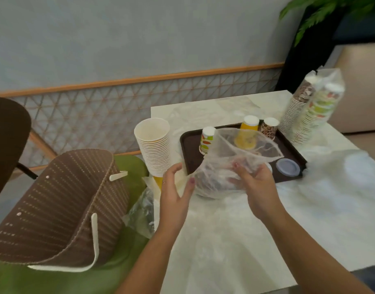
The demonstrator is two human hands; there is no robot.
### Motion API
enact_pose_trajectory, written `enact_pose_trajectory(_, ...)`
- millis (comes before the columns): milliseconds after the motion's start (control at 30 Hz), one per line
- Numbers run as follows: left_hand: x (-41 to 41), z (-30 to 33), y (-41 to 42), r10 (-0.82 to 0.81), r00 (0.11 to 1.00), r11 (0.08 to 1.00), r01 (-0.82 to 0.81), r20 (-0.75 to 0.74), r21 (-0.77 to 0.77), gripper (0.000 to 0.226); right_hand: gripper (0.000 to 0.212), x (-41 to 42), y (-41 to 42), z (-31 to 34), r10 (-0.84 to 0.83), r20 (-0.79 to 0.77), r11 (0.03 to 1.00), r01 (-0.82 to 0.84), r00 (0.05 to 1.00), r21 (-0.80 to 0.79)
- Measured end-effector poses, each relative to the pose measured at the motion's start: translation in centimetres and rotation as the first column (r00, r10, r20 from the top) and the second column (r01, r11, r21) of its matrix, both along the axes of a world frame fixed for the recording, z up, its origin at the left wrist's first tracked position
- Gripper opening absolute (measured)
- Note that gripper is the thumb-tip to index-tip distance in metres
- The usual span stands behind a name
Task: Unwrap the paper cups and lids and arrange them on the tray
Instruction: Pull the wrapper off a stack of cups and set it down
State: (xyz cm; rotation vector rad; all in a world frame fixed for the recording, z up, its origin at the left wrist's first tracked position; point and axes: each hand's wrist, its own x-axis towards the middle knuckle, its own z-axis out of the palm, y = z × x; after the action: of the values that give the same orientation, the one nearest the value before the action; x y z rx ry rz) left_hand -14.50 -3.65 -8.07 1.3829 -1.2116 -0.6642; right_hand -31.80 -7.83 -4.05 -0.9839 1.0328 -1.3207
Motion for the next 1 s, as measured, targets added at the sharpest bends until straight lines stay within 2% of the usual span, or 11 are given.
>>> enact_pose_trajectory(200,0.3,-3.9,0.4,-0.007,1.0,0.959,0.009,-0.005,0.285,0.04,0.014,-0.4,0.9,1.4,0.024,0.083,1.0,-0.023,0.996,-0.012)
enact_pose_trajectory(300,0.9,-5.1,-0.3,-0.051,0.994,0.917,0.007,0.101,0.399,0.043,0.015,-0.1,1.7,2.4,0.072,0.093,0.996,-0.066,0.993,-0.061)
enact_pose_trajectory(467,2.6,-6.2,-1.7,-0.1,0.939,0.877,-0.073,0.329,0.475,0.045,0.017,-0.2,2.4,3.9,0.099,0.104,0.983,-0.081,0.99,-0.166)
enact_pose_trajectory(567,2.8,-6.3,-1.8,-0.07,0.92,0.866,-0.136,0.387,0.481,0.04,0.018,-0.8,2.6,4.8,0.069,0.131,0.98,-0.042,0.989,-0.196)
enact_pose_trajectory(700,2.9,-6.4,-1.9,-0.076,0.92,0.856,-0.137,0.384,0.498,0.035,0.015,-2.0,2.7,5.9,0.012,0.231,0.979,0.036,0.973,-0.2)
enact_pose_trajectory(833,2.6,-5.5,-1.6,0.008,0.975,0.885,-0.11,0.222,0.452,0.016,0.011,-4.2,3.1,6.4,-0.117,0.267,0.967,0.171,0.957,-0.189)
enact_pose_trajectory(933,2.8,-4.6,-1.0,0.041,0.996,0.902,-0.003,-0.079,0.431,0.014,0.008,-6.9,3.1,6.1,-0.25,0.285,0.942,0.3,0.925,-0.148)
enact_pose_trajectory(1000,2.4,-3.9,-0.3,0.073,0.955,0.909,0.055,-0.288,0.413,0.008,0.015,-8.7,3.2,5.6,-0.336,0.262,0.923,0.372,0.905,-0.102)
